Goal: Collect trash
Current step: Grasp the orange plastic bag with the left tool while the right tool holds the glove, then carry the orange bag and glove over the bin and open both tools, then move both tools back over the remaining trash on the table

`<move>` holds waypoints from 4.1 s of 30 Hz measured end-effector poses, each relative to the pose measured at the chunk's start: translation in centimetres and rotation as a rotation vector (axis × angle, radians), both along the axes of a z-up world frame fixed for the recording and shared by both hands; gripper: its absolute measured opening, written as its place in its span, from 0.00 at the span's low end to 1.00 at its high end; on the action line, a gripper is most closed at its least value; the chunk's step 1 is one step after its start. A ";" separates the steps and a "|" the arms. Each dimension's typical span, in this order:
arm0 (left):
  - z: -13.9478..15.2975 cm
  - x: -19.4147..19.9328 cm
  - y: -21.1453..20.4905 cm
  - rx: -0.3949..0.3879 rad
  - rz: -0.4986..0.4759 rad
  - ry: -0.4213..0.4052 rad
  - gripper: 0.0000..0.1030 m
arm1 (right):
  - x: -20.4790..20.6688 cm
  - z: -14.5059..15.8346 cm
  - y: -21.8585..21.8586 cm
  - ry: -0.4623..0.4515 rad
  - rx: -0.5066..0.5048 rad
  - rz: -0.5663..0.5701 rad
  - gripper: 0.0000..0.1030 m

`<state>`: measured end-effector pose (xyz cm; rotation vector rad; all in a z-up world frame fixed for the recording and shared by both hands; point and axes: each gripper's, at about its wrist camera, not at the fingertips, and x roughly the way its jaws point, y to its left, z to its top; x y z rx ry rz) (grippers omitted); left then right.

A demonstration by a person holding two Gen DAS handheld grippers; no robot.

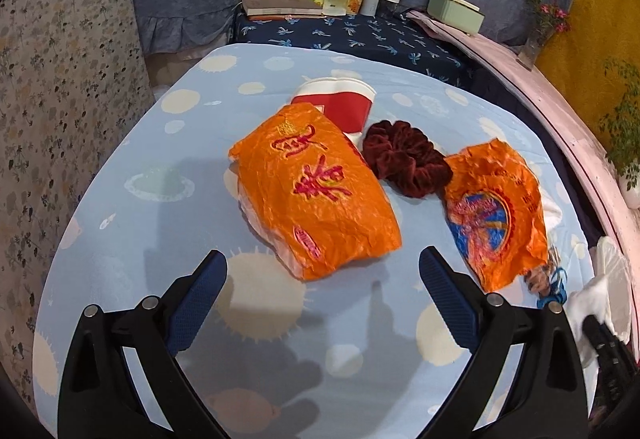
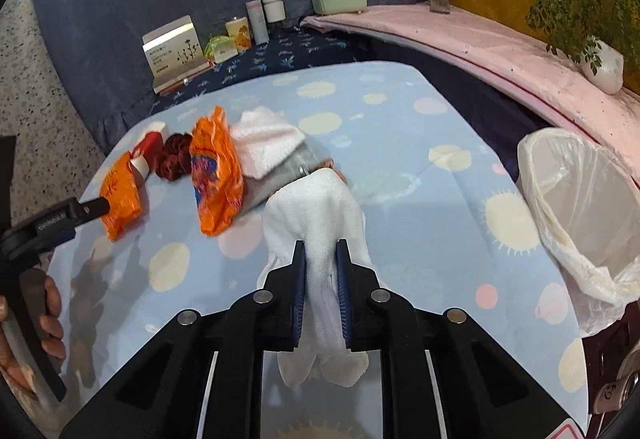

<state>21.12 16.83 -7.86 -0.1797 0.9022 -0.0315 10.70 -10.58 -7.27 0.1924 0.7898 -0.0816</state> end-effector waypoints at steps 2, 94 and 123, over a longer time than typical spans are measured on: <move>-0.1 0.8 0.1 0.001 0.001 0.005 0.90 | 0.5 1.4 0.3 -0.028 0.004 0.000 0.14; 8.9 -10.6 -41.9 0.007 -0.870 -0.185 0.63 | -8.8 9.4 -27.2 -0.245 -0.005 -0.435 0.19; 10.4 -8.3 -33.2 0.011 -0.650 -0.228 0.79 | -8.0 13.0 -20.3 -0.310 -0.079 -0.333 0.61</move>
